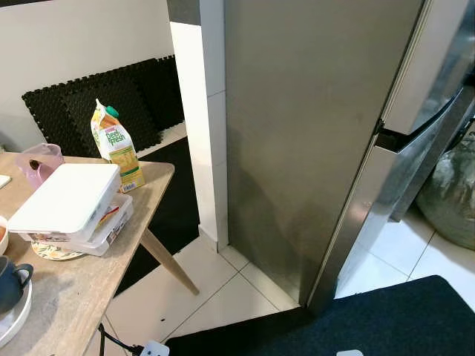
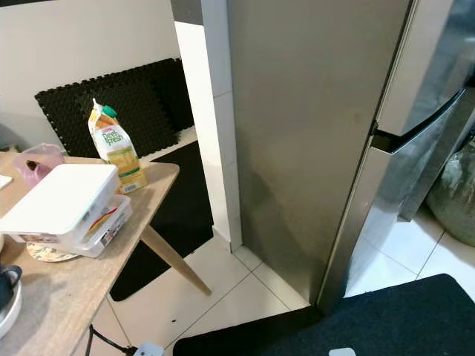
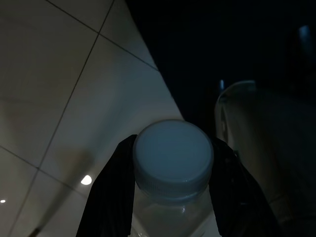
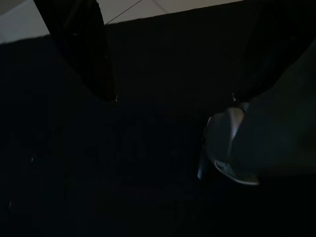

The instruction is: Restocking fridge

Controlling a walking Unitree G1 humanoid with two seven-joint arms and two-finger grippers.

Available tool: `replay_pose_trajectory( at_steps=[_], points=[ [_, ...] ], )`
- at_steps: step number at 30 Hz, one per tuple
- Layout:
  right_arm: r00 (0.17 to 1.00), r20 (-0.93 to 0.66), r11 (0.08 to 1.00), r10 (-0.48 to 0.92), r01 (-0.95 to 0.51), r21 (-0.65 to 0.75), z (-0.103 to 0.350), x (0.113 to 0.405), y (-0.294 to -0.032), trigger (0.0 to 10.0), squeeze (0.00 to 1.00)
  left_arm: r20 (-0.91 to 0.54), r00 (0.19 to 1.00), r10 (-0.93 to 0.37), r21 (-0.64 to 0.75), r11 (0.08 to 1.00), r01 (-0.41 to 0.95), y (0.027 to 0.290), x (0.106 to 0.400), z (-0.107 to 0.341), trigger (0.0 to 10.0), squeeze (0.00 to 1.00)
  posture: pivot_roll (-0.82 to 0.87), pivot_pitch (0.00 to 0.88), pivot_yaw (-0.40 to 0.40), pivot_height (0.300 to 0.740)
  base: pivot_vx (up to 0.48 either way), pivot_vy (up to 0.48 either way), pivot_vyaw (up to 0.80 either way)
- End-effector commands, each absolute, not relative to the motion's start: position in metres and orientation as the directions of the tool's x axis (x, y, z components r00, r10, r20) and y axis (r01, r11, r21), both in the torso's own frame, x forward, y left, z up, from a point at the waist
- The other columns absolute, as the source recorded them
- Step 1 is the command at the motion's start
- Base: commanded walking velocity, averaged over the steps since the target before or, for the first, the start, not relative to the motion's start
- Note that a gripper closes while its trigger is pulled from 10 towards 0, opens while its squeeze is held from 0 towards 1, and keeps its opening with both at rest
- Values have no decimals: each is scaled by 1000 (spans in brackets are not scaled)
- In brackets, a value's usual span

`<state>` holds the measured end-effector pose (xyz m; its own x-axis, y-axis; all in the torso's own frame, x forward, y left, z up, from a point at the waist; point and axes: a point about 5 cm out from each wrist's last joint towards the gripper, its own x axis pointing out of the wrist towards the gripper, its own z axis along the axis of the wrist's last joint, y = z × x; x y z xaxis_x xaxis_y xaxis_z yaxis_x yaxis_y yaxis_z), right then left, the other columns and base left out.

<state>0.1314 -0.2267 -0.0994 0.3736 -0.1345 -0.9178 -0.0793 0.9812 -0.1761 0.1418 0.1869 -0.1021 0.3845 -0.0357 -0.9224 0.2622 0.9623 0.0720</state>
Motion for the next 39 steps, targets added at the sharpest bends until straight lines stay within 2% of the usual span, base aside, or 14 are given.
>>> replay_pose_trajectory(
  at_steps=[1, 6, 18, 25, 39],
  points=[
    [374, -920, 981, -117, -100, -166, -100, 133, -222, 10000, 0, -911, 411, -19, 84, 969, 232, 189, 146, -100, 10000, 0, -44, 3, -3, 740, 0, 0, 0],
    [398, -913, 977, -92, -141, -160, -97, 146, -213, 10000, 0, -917, 399, -9, 82, 974, 210, 192, 138, -103, 10000, 0, -14, 7, -15, 740, 0, 0, 0],
    [393, -917, 966, -70, -203, -161, -98, 149, -206, 10000, 0, -920, 393, -3, 78, 979, 191, 195, 132, -104, 10000, 0, -1, 5, -19, 740, 0, 0, 0],
    [384, -920, 966, -79, -200, -166, -99, 144, -208, 10000, 0, -911, 411, -28, 74, 970, 230, 190, 142, -101, 10000, 0, -16, 0, -7, 740, 0, 0, 0],
    [380, -921, 977, -85, -151, -152, -101, 140, -207, 10000, 0, -918, 395, -38, 71, 964, 258, 189, 139, -103, 10000, 0, -27, 4, 9, 740, 0, 0, 0]
  ],
)
